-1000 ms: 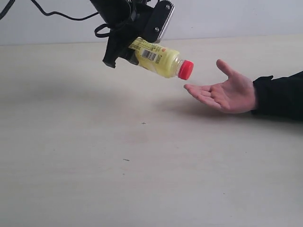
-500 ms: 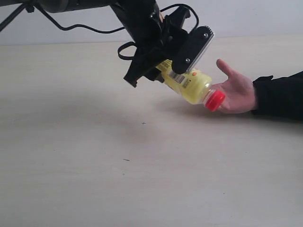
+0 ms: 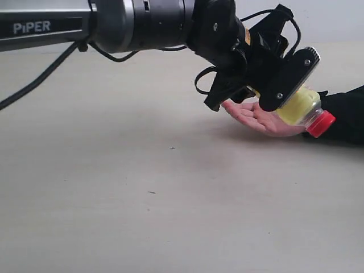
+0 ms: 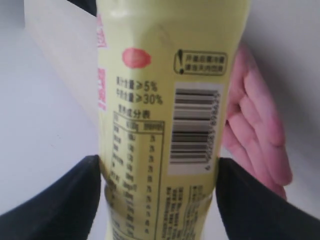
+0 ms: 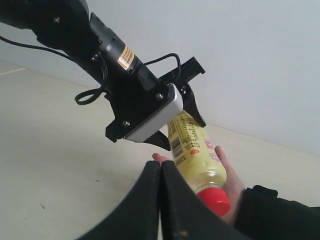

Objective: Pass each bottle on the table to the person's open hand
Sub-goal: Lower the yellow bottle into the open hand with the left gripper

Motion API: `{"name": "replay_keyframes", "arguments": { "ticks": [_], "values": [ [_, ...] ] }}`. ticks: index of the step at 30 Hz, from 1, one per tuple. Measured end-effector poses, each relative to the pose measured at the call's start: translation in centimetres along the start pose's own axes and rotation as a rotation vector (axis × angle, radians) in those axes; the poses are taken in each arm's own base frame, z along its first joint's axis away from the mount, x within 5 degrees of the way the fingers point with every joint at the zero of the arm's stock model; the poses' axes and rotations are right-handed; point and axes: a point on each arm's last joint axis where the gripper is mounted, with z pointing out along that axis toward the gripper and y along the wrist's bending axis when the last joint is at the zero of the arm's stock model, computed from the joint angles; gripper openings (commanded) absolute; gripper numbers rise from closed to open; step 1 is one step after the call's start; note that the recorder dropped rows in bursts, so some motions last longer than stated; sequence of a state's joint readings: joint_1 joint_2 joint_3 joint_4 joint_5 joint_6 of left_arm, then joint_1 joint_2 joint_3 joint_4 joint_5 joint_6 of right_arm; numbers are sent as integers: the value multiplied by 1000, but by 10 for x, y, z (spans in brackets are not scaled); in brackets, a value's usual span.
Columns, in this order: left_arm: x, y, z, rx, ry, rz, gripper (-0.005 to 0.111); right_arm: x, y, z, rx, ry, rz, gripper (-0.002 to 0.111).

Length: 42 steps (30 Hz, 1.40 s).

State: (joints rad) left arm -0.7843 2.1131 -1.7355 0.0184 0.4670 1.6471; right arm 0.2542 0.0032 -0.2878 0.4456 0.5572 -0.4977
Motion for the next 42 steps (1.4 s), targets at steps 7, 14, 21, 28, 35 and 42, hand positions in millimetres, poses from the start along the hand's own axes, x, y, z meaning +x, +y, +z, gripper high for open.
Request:
{"name": "replay_keyframes", "arguments": {
  "ticks": [7,14,21,28,35,42],
  "values": [
    [-4,-11,28,5,-5,79,0,0,0,0,0,0,0,0],
    [-4,-8,53,-26,-1,87,0,0,0,0,0,0,0,0],
    [-5,-22,72,17,-7,87,0,0,0,0,0,0,0,0],
    [-5,-23,73,27,-8,85,0,0,0,0,0,0,0,0],
    [-3,-24,73,33,-4,83,3,0,0,0,0,0,0,0],
    [-3,-23,73,34,-4,53,66,0,0,0,0,0,0,0]
  ]
}}
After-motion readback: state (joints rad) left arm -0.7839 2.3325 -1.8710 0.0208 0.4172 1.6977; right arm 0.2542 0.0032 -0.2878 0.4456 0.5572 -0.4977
